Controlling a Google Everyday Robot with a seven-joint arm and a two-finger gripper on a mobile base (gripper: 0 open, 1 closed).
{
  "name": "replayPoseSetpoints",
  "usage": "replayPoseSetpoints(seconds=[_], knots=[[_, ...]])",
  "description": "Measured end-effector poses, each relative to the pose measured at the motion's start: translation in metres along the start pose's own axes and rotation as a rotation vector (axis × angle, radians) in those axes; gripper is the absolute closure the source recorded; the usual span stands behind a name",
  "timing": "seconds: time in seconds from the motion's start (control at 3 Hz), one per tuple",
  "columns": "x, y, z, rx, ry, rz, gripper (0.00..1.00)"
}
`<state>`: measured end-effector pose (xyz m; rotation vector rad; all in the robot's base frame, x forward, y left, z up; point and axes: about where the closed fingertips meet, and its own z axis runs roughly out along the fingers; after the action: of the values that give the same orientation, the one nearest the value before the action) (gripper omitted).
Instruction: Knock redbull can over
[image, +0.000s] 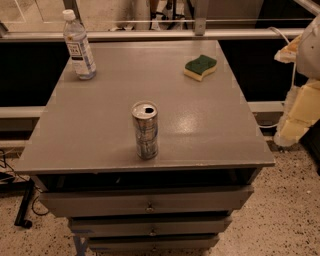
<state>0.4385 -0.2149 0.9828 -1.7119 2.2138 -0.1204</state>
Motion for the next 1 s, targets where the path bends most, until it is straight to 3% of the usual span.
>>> replayPoseSetpoints(seconds=[0.33,0.67,1.0], knots=[[0.000,0.000,0.000,0.000,0.000,0.000,0.00],[-0.006,0.004,0.010,-0.008,-0.039,0.012,0.00],[-0.029,0.012,0.050,-0.064,-0.165,0.023,0.00]])
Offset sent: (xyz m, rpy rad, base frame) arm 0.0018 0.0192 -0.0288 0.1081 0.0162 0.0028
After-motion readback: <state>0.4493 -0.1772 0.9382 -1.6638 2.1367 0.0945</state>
